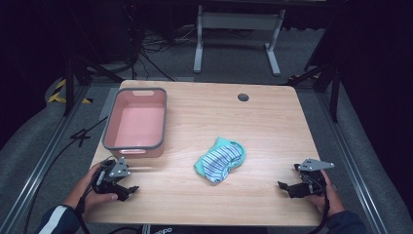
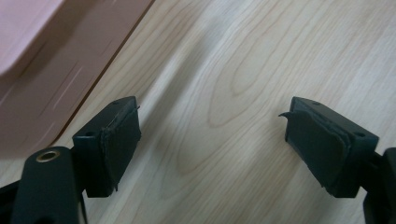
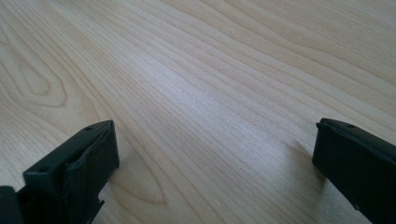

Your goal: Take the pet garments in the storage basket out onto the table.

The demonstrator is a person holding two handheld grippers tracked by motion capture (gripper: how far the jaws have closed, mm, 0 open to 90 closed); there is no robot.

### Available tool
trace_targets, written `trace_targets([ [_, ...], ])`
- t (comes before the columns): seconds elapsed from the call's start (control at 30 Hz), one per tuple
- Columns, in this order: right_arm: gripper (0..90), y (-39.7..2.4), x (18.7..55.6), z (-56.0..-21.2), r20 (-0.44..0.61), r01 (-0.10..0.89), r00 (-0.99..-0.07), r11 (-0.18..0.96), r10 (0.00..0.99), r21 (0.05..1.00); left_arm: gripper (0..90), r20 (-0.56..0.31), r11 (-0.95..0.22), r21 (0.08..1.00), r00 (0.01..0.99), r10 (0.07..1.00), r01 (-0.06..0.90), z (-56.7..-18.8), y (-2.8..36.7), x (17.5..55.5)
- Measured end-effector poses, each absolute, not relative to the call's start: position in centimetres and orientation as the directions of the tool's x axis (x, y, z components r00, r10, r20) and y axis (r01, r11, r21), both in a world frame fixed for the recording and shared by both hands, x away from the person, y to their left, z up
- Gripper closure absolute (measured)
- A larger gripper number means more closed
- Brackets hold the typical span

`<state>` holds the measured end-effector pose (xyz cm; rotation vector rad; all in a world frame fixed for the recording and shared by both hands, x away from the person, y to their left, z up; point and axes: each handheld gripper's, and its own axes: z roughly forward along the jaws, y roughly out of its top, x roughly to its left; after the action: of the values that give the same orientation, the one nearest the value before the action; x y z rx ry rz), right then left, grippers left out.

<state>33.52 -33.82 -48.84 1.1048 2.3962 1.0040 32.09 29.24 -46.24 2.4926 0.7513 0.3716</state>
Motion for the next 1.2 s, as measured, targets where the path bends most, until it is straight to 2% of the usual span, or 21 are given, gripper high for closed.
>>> trace_targets([
  [0.27, 0.7, -33.8, 33.5, -48.8, 0.006, 0.536, -0.651, 0.455, 0.759, 0.711, 15.4, -0.014, -0.572, 0.641, 0.753, 0.658, 0.512, -47.6, 32.2, 31.6],
  [0.37, 0.7, -33.8, 33.5, -48.8, 0.006, 0.536, -0.651, 0.455, 0.759, 0.711, 14.7, -0.019, -0.531, 0.690, 0.746, 0.666, 0.492, -48.2, 32.7, 31.2],
  [1.2, 0.7, -33.8, 33.5, -48.8, 0.007, 0.536, -0.654, 0.457, 0.757, 0.710, 14.2, -0.018, -0.516, 0.690, 0.726, 0.688, 0.507, -48.3, 32.7, 30.9],
])
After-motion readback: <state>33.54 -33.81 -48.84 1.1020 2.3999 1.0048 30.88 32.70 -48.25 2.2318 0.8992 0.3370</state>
